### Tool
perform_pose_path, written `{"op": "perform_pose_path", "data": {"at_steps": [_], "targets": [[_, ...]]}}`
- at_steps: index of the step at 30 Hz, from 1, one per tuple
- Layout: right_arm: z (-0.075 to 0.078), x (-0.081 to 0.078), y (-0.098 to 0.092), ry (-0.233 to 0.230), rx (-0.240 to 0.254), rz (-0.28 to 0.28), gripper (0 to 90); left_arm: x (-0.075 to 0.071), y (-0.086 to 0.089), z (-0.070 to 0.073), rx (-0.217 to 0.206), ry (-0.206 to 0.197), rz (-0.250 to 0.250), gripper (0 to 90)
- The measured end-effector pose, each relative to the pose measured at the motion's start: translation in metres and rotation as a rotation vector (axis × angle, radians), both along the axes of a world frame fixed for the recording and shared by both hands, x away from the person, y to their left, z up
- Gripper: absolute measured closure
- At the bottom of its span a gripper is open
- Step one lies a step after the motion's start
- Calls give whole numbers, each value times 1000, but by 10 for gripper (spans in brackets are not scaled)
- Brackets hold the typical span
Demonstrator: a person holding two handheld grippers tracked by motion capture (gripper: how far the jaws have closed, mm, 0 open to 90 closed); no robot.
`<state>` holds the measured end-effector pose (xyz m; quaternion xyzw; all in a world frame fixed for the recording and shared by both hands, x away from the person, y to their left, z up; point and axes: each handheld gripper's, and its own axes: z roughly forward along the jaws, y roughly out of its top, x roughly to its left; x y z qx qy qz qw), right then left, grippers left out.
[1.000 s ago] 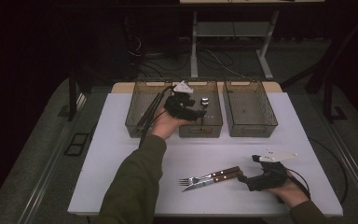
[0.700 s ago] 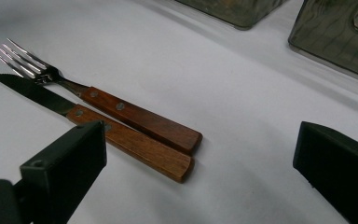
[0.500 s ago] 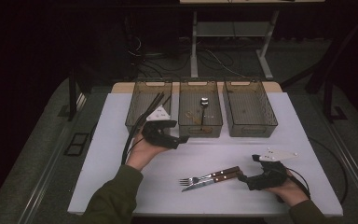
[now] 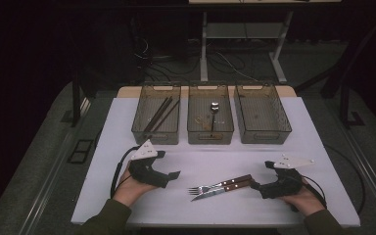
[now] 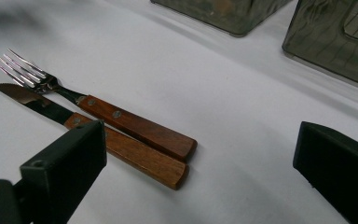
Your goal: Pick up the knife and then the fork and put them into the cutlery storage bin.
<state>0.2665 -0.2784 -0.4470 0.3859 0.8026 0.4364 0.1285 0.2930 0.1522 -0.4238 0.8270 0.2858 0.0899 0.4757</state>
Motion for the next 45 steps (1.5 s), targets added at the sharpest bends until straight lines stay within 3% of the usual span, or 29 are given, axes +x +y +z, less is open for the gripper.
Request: {"op": "perform_pose_path", "data": {"at_steps": [2,8,9,11,17,22,28,45], "targets": [[1,1,0,6,-2,3,24,-7,5,-4,-15,3,1,32],[10,5,-2,39,-16,23,75,-18,7,-12,7,35,6,0],[13,6,-3,53,-11,27,156,-18,8,-12,6,34,14,0],[18,9,-4,55,0,36,208,-16,8,-11,2,41,13,0],[19,22,7,74,-45,75,432,-16,7,-13,-8,56,2,5],[20,36,12,96,-65,97,708,-15,3,-14,3,60,-13,4],[14,38,17,121,-117,119,880,-15,4,-15,15,57,-11,2],[1,43,30,150,-178,158,895,-14,3,-15,14,56,-17,2]]}}
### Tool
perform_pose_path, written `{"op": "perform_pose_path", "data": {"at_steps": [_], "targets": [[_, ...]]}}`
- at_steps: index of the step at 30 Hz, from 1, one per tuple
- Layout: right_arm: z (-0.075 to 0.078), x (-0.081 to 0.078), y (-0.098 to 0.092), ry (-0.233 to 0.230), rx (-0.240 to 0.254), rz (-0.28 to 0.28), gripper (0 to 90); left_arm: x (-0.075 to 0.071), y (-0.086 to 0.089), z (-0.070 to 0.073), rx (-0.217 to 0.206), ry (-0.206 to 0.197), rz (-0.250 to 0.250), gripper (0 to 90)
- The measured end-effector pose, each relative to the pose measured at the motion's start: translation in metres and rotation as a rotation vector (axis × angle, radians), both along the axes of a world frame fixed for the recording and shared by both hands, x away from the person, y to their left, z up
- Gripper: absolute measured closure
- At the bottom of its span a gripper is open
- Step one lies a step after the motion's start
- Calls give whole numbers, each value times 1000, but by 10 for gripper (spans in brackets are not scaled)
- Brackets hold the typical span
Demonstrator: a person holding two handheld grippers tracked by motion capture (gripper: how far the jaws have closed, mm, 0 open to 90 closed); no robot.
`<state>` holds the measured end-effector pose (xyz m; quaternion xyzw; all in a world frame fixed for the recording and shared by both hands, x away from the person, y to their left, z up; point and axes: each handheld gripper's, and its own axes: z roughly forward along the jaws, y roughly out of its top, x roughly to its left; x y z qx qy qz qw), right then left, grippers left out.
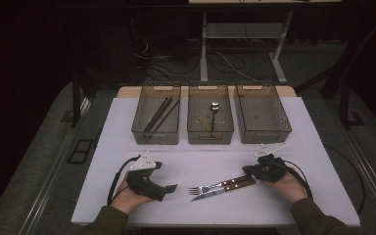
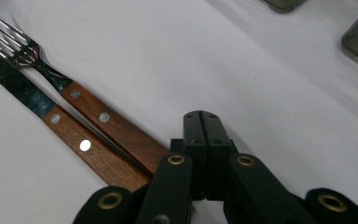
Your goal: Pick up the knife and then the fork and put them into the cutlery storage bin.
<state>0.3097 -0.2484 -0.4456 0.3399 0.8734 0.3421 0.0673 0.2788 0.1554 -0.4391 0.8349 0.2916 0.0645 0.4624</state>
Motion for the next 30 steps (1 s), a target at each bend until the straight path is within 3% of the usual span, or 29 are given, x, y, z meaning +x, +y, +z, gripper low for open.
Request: {"op": "perform_pose_path", "data": {"at_steps": [13,23,30], "targets": [[2,-8,-1,10,-36,27,895,-1,0,0,-2,3,-8,1],[4,-17,1,13,-62,79,895,-1,-1,0,-2,4,-15,1],[5,-24,1,38,-58,103,895,-1,-1,0,-1,3,-19,0]]}}
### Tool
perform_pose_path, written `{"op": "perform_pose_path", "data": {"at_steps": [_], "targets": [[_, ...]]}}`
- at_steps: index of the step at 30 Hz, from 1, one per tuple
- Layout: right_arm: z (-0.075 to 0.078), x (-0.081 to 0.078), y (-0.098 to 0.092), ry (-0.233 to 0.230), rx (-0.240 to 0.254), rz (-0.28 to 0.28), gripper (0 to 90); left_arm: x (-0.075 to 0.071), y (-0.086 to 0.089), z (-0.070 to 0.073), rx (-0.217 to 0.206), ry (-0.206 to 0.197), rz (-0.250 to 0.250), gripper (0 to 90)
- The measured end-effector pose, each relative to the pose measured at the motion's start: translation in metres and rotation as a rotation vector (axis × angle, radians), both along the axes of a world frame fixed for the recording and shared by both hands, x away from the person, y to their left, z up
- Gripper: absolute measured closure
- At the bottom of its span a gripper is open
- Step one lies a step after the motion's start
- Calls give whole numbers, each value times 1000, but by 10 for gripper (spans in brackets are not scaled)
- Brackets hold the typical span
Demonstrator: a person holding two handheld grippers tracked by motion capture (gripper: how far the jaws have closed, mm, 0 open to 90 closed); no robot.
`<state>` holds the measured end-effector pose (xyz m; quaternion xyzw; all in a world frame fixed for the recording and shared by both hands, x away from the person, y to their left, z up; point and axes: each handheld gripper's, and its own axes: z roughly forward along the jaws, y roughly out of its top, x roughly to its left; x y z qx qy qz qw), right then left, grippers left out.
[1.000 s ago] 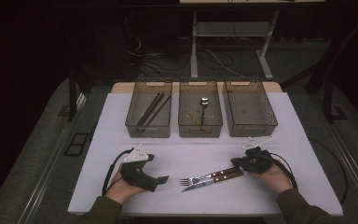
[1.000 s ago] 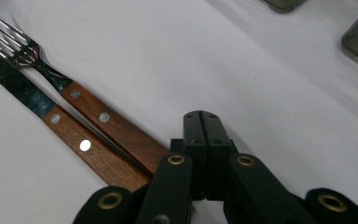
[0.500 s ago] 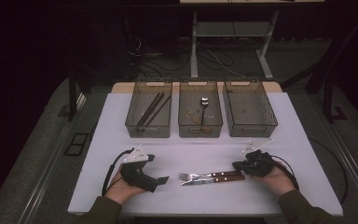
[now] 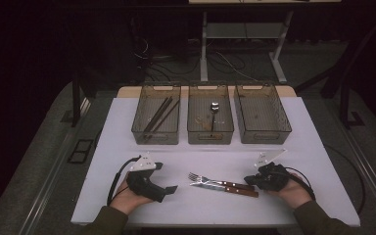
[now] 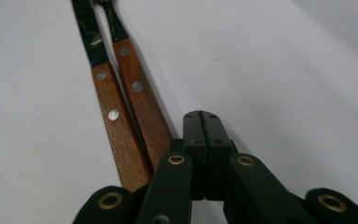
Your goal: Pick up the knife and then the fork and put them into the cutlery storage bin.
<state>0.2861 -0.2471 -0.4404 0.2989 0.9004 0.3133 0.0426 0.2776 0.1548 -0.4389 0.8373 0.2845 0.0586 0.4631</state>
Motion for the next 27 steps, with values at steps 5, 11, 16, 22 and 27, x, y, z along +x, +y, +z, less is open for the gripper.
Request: {"op": "perform_pose_path", "data": {"at_steps": [5,11,16,22,27], "targets": [[1,-6,2,11,-5,30,895,0,0,0,2,-1,-4,0],[2,-10,4,22,-15,60,895,0,0,0,0,0,-6,0],[3,-11,5,22,-19,60,893,0,0,0,-3,-2,-5,0],[12,-6,-1,16,50,1,652,0,0,0,0,-1,-5,0],[13,-5,6,10,67,-20,532,0,-1,0,1,-2,-6,0]]}}
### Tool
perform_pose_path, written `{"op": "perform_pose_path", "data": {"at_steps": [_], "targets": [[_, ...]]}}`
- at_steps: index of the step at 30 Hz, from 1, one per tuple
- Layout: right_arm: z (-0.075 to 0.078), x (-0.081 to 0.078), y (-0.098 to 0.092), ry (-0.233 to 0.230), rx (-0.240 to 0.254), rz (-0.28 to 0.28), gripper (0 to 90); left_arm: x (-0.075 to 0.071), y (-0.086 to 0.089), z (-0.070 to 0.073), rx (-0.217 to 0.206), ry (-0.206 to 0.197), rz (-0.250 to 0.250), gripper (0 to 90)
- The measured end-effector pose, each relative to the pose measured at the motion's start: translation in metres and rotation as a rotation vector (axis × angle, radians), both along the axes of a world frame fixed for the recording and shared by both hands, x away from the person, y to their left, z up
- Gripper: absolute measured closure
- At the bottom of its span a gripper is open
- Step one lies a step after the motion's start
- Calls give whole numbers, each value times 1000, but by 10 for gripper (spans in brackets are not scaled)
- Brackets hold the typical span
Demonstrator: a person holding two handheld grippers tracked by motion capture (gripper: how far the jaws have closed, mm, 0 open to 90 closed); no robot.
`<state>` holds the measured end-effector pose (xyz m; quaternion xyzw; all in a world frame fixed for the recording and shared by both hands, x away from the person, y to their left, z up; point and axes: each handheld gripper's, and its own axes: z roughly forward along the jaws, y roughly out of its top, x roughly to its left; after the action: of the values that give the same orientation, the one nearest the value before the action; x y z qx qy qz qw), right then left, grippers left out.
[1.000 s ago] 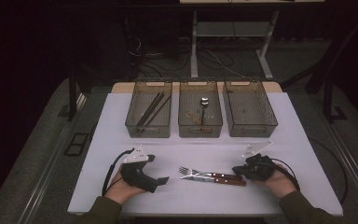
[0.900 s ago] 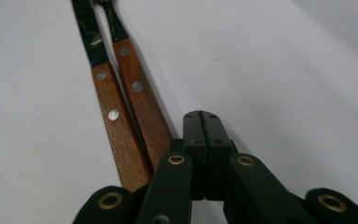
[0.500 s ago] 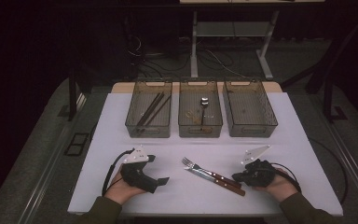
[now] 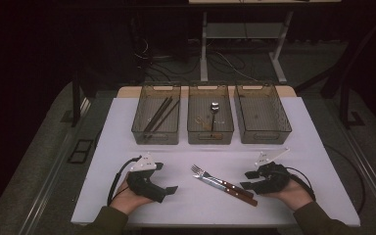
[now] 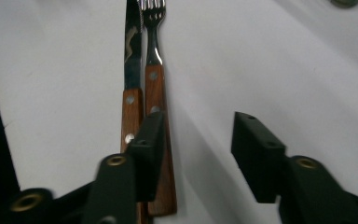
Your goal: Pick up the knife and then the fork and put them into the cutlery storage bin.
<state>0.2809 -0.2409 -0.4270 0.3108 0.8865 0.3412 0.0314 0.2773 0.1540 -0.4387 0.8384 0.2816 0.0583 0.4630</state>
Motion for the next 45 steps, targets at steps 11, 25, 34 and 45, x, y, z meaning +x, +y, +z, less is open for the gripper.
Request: {"op": "perform_pose_path", "data": {"at_steps": [11,25,34,45], "targets": [[8,9,25,-5,40,23,585,0,0,0,-2,1,4,0],[7,17,67,-6,-69,91,675,0,0,0,-5,-2,-1,0],[1,16,67,-11,-121,113,697,0,0,0,-3,-2,-1,0],[-3,17,67,-7,-145,131,707,0,0,0,-3,-3,-1,0]]}}
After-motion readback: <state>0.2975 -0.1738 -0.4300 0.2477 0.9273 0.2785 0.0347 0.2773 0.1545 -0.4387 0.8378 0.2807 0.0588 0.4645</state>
